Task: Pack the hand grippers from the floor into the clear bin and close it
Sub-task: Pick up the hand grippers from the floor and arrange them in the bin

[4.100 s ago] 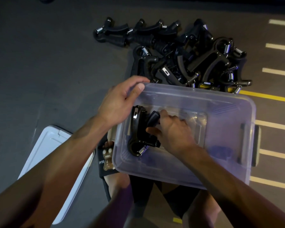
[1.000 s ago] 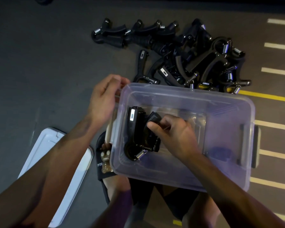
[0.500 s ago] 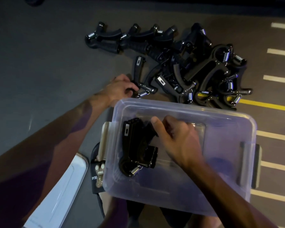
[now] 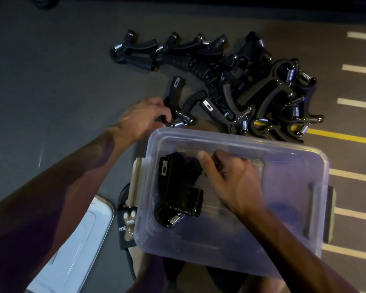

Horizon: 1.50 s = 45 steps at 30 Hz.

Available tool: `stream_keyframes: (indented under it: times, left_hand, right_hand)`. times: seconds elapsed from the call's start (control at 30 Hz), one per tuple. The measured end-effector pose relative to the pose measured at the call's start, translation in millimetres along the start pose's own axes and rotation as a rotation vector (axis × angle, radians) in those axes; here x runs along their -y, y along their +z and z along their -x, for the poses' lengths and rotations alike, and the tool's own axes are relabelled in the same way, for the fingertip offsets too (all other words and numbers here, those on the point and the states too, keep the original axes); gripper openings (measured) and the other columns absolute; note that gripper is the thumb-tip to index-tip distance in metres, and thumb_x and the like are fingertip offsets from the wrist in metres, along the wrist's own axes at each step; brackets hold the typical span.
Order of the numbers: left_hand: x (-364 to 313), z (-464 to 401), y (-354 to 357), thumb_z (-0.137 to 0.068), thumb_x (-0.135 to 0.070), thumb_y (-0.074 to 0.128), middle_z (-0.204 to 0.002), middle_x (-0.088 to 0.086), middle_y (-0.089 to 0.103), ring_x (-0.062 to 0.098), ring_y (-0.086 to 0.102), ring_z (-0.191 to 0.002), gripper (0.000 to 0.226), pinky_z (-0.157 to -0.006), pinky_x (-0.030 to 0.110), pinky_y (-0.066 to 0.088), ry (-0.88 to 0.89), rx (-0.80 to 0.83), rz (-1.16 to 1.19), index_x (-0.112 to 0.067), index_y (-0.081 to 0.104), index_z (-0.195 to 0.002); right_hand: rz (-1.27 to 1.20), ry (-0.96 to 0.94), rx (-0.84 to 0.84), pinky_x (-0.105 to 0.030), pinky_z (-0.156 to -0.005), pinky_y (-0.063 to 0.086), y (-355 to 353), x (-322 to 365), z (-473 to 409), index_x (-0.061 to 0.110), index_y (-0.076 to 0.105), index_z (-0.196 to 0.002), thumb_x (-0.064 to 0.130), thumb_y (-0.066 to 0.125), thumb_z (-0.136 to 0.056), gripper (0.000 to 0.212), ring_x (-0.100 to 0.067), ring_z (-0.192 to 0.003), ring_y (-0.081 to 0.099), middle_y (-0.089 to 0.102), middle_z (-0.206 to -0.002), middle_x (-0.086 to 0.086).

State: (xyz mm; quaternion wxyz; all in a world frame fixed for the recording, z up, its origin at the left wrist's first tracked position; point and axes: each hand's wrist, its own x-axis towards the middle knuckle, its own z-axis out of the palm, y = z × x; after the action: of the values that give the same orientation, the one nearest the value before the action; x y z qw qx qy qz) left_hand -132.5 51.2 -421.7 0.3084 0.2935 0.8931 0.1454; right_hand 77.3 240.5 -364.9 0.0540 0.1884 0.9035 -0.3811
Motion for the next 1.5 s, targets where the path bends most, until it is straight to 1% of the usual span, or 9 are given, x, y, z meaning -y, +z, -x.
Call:
stream_keyframes:
  times: [0.23,0.33,0.43,0.6,0.8,0.93,1.1,1.3,1.5]
  left_hand:
    - [-11.6,27.9,-38.2,-0.089,-0.029,0.078,-0.085,-0.013,0.061,-0.001,0.051,-0.067,0.021,-0.075,0.015,0.042,-0.013,-0.359,0.353,-0.028,0.07,-0.108]
    - [-21.1,61.7,-60.5,-0.086,-0.044,0.075,-0.085,-0.021,0.063,-0.006,0.053,-0.073,0.016,-0.078,0.022,0.046,0.076,-0.452,0.346,-0.044,0.065,-0.099]
    - [-41.6,104.0,-71.1,-0.092,-0.042,0.073,-0.097,-0.015,0.06,-0.001,0.058,-0.089,0.025,-0.081,0.023,0.048,0.163,-0.511,0.267,-0.024,0.07,-0.109]
    - [-69.4,159.2,-60.5,-0.091,-0.035,0.074,-0.109,0.003,0.062,0.02,0.064,-0.096,0.023,-0.077,0.048,0.056,0.311,-0.385,0.204,-0.019,0.072,-0.107]
    - [-91.5,193.5,-20.2,-0.087,-0.018,0.082,-0.109,0.006,0.057,0.021,0.061,-0.1,0.014,-0.09,0.028,0.048,0.435,-0.203,0.258,-0.015,0.076,-0.099]
    - [-95.4,208.6,5.0,-0.086,-0.029,0.077,-0.111,0.004,0.056,0.008,0.055,-0.098,0.015,-0.089,0.008,0.038,0.424,-0.13,0.212,-0.019,0.077,-0.097]
    - [-87.8,215.4,2.2,-0.088,-0.027,0.077,-0.113,0.002,0.059,0.02,0.061,-0.103,0.026,-0.091,0.025,0.048,0.405,-0.152,0.268,-0.019,0.076,-0.113]
    - [-69.2,197.2,-13.4,-0.094,-0.023,0.073,-0.109,-0.004,0.059,0.008,0.057,-0.09,0.033,-0.079,0.014,0.047,0.13,-0.476,0.154,-0.027,0.065,-0.126]
    - [-62.5,161.0,-1.4,-0.1,-0.026,0.061,-0.117,-0.008,0.055,0.003,0.055,-0.087,0.046,-0.074,0.008,0.039,-0.017,-0.445,0.257,-0.026,0.049,-0.145]
  right_hand:
    - [-0.001,0.052,-0.023,-0.04,-0.064,0.053,-7.4,1.0,9.3,0.019,0.055,-0.073,0.076,0.033,-0.089,0.063,-0.021,-0.064,0.064,0.062,-0.06,0.003]
    - [-0.123,0.042,-0.051,-0.04,-0.064,0.053,-10.4,2.7,16.6,0.019,0.056,-0.071,0.066,0.041,-0.093,0.054,-0.02,-0.063,0.065,0.067,-0.064,0.002]
    - [-0.357,0.09,-0.045,-0.039,-0.065,0.055,-14.9,10.2,23.4,0.022,0.063,-0.074,0.049,0.049,-0.099,0.04,-0.011,-0.067,0.068,0.073,-0.073,0.007]
    - [-0.775,0.155,-0.018,-0.023,-0.057,0.046,-25.4,26.6,32.0,0.013,0.07,-0.089,0.039,0.051,-0.101,0.034,-0.017,-0.063,0.064,0.075,-0.081,-0.003]
    - [-1.184,0.25,0.054,-0.033,-0.063,0.056,-31.8,33.9,50.0,0.009,0.069,-0.091,0.048,0.059,-0.084,0.041,-0.018,-0.067,0.068,0.072,-0.075,-0.005]
    - [-1.114,0.256,0.034,-0.035,-0.072,0.057,-28.4,26.0,60.9,0.005,0.071,-0.093,0.043,0.068,-0.083,0.039,-0.031,-0.075,0.067,0.067,-0.074,-0.013]
    - [-0.955,0.237,0.078,-0.037,-0.072,0.059,-15.5,15.3,66.4,0.015,0.074,-0.089,0.04,0.067,-0.091,0.026,-0.036,-0.082,0.074,0.075,-0.086,-0.015]
    - [-0.862,0.211,0.193,-0.036,-0.069,0.06,1.3,12.8,56.3,0.011,0.063,-0.09,0.017,0.064,-0.095,0.008,-0.039,-0.082,0.071,0.071,-0.097,-0.026]
    - [-0.692,0.188,0.184,-0.052,-0.072,0.062,15.6,19.2,49.6,0.026,0.057,-0.106,0.023,0.073,-0.09,0.023,-0.025,-0.064,0.075,0.073,-0.082,-0.01]
